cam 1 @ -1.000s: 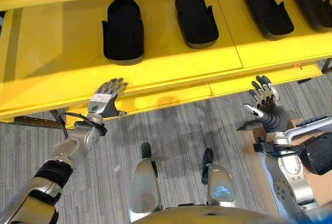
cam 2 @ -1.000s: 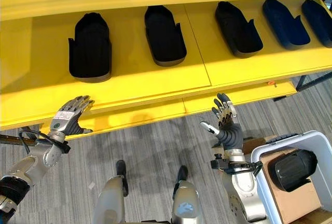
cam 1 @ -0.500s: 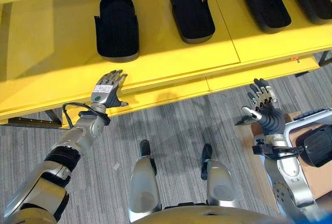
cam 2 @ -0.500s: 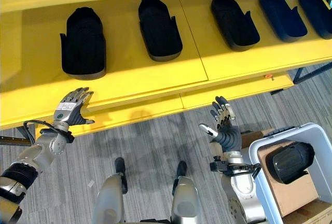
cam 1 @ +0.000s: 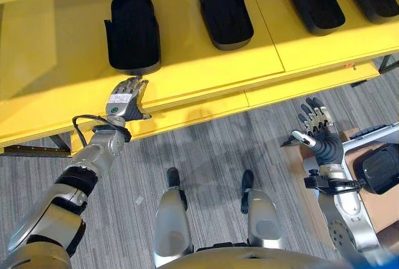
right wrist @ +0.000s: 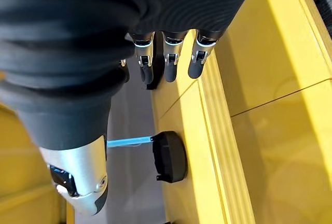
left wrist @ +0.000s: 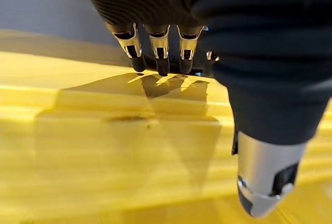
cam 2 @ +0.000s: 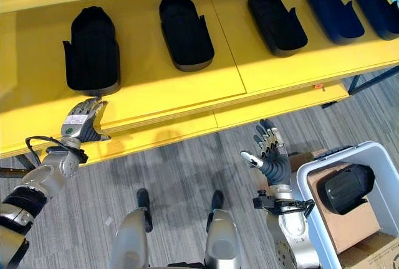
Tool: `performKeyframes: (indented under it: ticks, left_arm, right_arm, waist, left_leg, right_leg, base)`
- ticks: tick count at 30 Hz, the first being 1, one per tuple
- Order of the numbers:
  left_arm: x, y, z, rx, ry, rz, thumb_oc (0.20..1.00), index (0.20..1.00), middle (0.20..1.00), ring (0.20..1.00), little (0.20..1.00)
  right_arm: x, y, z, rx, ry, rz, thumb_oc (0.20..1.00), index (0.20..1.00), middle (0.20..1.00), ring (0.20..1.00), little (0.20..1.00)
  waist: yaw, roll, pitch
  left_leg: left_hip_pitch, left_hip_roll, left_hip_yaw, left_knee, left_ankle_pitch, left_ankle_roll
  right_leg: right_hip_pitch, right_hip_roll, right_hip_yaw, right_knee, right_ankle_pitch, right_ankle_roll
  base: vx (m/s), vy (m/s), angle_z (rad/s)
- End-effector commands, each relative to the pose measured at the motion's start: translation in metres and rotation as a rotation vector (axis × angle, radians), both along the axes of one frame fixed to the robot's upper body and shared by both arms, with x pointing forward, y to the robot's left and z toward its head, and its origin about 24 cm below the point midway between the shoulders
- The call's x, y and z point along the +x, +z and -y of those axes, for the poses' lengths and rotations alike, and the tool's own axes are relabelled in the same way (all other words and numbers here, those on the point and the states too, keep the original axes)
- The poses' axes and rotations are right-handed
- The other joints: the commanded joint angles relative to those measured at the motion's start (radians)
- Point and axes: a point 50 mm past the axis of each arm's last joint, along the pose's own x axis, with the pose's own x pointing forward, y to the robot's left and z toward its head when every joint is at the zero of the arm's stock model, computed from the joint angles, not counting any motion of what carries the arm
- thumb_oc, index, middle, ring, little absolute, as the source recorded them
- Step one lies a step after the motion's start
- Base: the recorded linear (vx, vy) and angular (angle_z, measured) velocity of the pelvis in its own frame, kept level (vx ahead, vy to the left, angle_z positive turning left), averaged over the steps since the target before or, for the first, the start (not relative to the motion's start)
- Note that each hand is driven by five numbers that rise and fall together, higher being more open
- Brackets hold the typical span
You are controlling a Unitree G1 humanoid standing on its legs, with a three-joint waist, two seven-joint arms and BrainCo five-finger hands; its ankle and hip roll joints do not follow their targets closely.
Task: Move parts from the plastic box to the shelf.
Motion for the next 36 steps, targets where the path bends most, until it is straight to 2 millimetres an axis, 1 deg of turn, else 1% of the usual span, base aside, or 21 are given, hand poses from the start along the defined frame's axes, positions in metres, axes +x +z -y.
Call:
performKeyframes:
  ticks: [1, 8, 16, 33, 36]
  left_arm:
    - [0.014, 0.021, -0.002, -0.003, 0.019, 0.058, 1.000, 1.000, 1.000, 1.000, 1.000]
    - [0.022, 0.031, 0.002, 0.014, 0.010, 0.075, 1.000, 1.000, 1.000, 1.000, 1.000]
    - [0.028, 0.042, 0.015, 0.034, -0.043, 0.099, 1.000, 1.000, 1.000, 1.000, 1.000]
    - [0.032, 0.045, 0.036, 0.046, -0.133, 0.101, 1.000, 1.000, 1.000, 1.000, 1.000]
    - [0.031, 0.043, 0.039, 0.040, -0.148, 0.096, 1.000, 1.000, 1.000, 1.000, 1.000]
  right_arm:
    - [-0.004, 0.028, 0.006, 0.009, -0.007, 0.144, 1.000, 1.000, 1.000, 1.000, 1.000]
    - [-0.005, 0.027, 0.007, 0.001, -0.010, 0.135, 1.000, 1.000, 1.000, 1.000, 1.000]
    - [-0.007, 0.025, 0.007, 0.001, -0.010, 0.126, 1.000, 1.000, 1.000, 1.000, 1.000]
    - [-0.008, 0.023, 0.009, -0.008, -0.013, 0.114, 1.000, 1.000, 1.000, 1.000, 1.000]
    - [-0.009, 0.023, 0.009, -0.004, -0.011, 0.111, 1.000, 1.000, 1.000, 1.000, 1.000]
  waist:
    - [-0.017, -0.005, -0.025]
    - [-0.022, -0.004, -0.026]
    - [-0.028, -0.002, -0.029]
    - [-0.035, 0.002, -0.035]
    - [-0.034, 0.004, -0.034]
  left_leg:
    - [-0.025, 0.037, -0.004, 0.014, 0.046, -0.016]
    - [-0.029, 0.040, -0.001, 0.019, 0.044, -0.016]
    - [-0.032, 0.041, 0.001, 0.027, 0.038, -0.013]
    - [-0.029, 0.040, 0.006, 0.024, 0.038, -0.015]
    - [-0.030, 0.040, 0.003, 0.025, 0.040, -0.016]
  right_leg:
    - [0.014, -0.006, 0.031, 0.054, 0.000, 0.006]
    - [0.006, -0.003, 0.040, 0.057, 0.001, 0.007]
    - [-0.002, -0.004, 0.048, 0.065, 0.000, 0.007]
    - [-0.007, -0.003, 0.058, 0.070, 0.000, 0.006]
    - [-0.009, -0.003, 0.059, 0.072, 0.000, 0.006]
  base:
    - [0.00, 0.001, -0.04]
    - [0.01, 0.006, -0.06]
    - [0.00, 0.000, -0.01]
    - [0.00, 0.000, 0.00]
    - [0.00, 0.000, 0.00]
